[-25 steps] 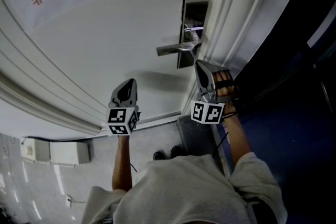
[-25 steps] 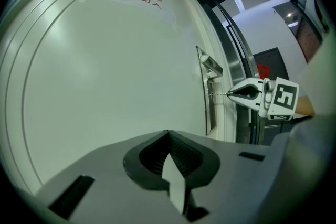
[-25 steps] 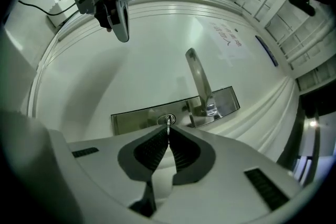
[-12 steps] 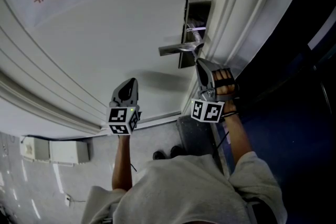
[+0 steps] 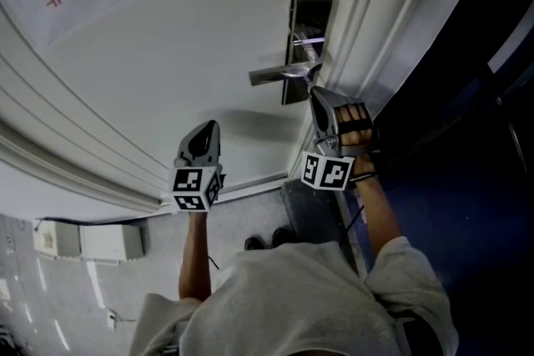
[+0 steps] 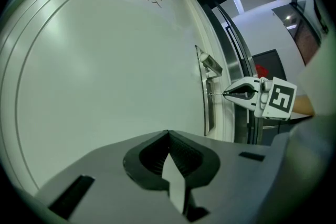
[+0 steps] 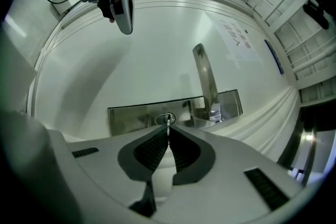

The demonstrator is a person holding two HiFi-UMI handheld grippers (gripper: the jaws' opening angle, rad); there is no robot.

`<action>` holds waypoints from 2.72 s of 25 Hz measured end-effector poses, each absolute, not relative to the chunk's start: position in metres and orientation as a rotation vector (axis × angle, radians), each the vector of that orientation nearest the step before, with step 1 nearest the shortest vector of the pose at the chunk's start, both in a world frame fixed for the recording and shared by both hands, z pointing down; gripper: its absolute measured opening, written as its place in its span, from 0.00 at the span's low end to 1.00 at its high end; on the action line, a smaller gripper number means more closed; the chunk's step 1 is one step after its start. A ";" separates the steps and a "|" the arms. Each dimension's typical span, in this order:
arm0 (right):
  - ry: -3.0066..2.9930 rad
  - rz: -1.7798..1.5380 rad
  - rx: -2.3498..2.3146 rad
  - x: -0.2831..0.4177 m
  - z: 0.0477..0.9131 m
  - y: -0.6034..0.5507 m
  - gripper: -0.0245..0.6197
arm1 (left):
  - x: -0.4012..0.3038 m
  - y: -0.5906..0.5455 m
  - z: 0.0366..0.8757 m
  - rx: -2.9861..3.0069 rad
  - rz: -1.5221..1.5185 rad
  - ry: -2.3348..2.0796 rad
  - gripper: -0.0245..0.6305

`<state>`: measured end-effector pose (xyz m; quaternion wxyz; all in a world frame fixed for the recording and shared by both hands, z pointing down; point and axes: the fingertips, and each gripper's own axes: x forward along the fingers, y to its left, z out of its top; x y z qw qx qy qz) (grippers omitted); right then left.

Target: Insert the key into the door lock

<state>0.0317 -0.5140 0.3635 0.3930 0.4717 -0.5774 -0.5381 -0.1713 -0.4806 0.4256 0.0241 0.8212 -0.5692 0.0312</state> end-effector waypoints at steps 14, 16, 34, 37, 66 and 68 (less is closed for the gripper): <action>-1.429 -1.405 1.185 0.025 0.364 -0.517 0.09 | -0.172 -0.480 0.432 2.532 0.102 -1.750 0.06; -1.422 -1.411 1.178 0.025 0.363 -0.517 0.09 | -0.172 -0.479 0.433 2.530 0.103 -1.748 0.06; -1.411 -1.448 1.148 0.018 0.363 -0.520 0.09 | -0.162 -0.480 0.436 2.542 0.105 -1.710 0.06; -1.407 -1.452 1.154 0.017 0.363 -0.523 0.09 | -0.165 -0.481 0.436 2.536 0.102 -1.714 0.06; -1.459 -1.340 1.020 0.011 0.384 -0.541 0.36 | -0.166 -0.477 0.439 2.529 0.133 -1.718 0.06; -1.457 -1.323 1.015 0.011 0.386 -0.541 0.37 | -0.167 -0.475 0.438 2.530 0.133 -1.723 0.06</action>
